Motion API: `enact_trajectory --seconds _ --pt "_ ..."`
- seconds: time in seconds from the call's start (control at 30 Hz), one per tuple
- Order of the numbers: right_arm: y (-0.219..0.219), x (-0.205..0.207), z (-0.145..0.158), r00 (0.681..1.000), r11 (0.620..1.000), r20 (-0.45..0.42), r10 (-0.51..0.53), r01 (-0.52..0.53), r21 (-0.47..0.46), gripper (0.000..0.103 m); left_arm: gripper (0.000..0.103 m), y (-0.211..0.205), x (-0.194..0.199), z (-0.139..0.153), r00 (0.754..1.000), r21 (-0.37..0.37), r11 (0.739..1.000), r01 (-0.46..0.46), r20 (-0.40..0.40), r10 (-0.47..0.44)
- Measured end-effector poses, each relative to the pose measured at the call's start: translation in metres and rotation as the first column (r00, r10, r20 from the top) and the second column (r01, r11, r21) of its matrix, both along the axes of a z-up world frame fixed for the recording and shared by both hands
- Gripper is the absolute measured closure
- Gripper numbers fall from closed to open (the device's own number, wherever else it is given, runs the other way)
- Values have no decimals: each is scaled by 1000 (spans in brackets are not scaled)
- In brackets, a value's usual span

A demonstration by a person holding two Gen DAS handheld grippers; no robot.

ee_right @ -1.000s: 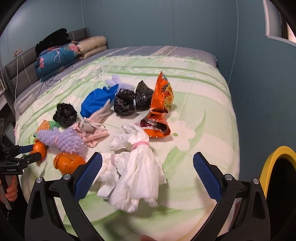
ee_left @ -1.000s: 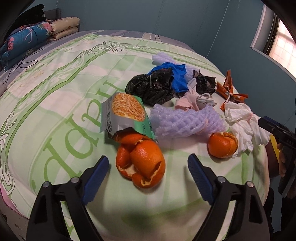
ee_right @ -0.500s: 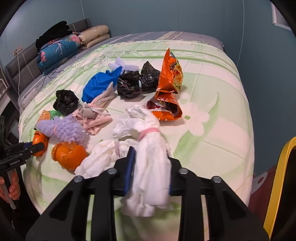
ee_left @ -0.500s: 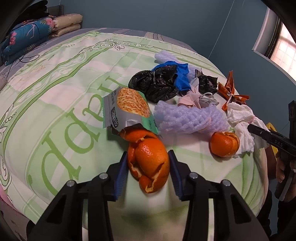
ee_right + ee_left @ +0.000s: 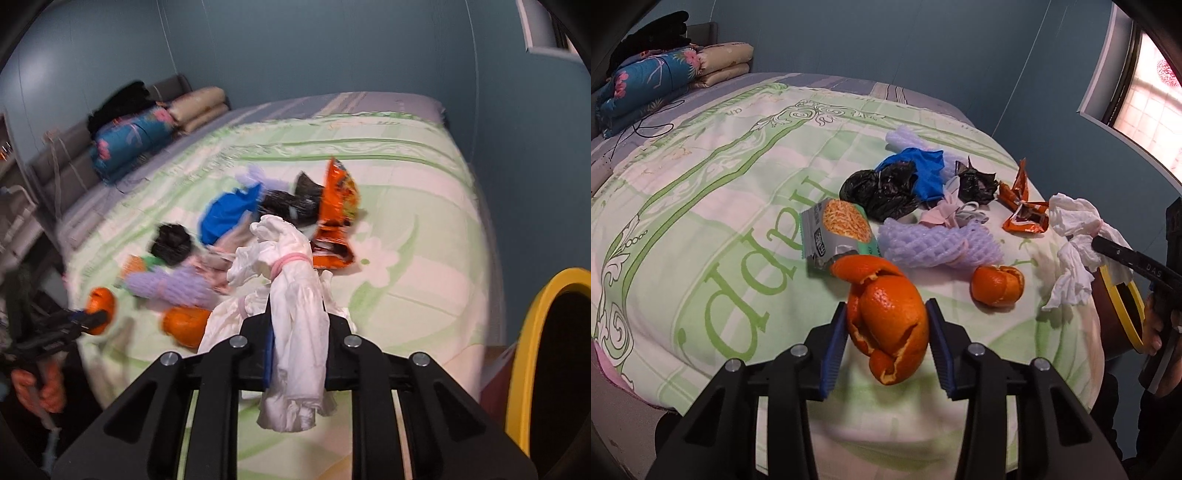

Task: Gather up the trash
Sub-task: 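Carry the orange peel and white tissues over the yellow-rimmed bin with both tools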

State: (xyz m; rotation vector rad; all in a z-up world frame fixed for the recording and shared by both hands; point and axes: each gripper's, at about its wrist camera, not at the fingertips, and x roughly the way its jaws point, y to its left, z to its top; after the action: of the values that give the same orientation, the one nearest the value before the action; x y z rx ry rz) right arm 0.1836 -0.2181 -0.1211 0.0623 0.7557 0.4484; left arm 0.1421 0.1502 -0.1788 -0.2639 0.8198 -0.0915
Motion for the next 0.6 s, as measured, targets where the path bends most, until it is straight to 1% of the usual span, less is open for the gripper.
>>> enact_trajectory --seconds 0.03,0.1,0.13,0.23,0.3,0.5,0.6 --pt "-1 -1 2 1000 1000 -7 4 -4 20 87 63 0 -1 2 1000 -8 1000 0 3 0" --pt "-1 -2 3 1000 999 -23 19 -18 28 87 63 -1 -5 7 1000 -16 1000 0 11 1" --pt "-1 -3 2 1000 1000 -23 18 -18 18 87 63 -2 -6 9 1000 -16 1000 0 15 0" --pt "2 -8 -10 999 998 -37 3 -5 -58 86 63 -5 -11 16 1000 -19 1000 5 28 -4" --pt "-1 -11 -19 998 997 -64 -2 -3 -74 86 63 -6 -14 20 999 -16 1000 9 36 -9" --pt "-20 -23 -39 995 992 -92 -33 21 -123 85 63 -9 -20 30 998 -2 1000 17 55 -17" --pt "-33 -26 -45 994 992 -102 -48 36 -119 85 63 -12 -21 33 998 3 1000 23 59 -23"
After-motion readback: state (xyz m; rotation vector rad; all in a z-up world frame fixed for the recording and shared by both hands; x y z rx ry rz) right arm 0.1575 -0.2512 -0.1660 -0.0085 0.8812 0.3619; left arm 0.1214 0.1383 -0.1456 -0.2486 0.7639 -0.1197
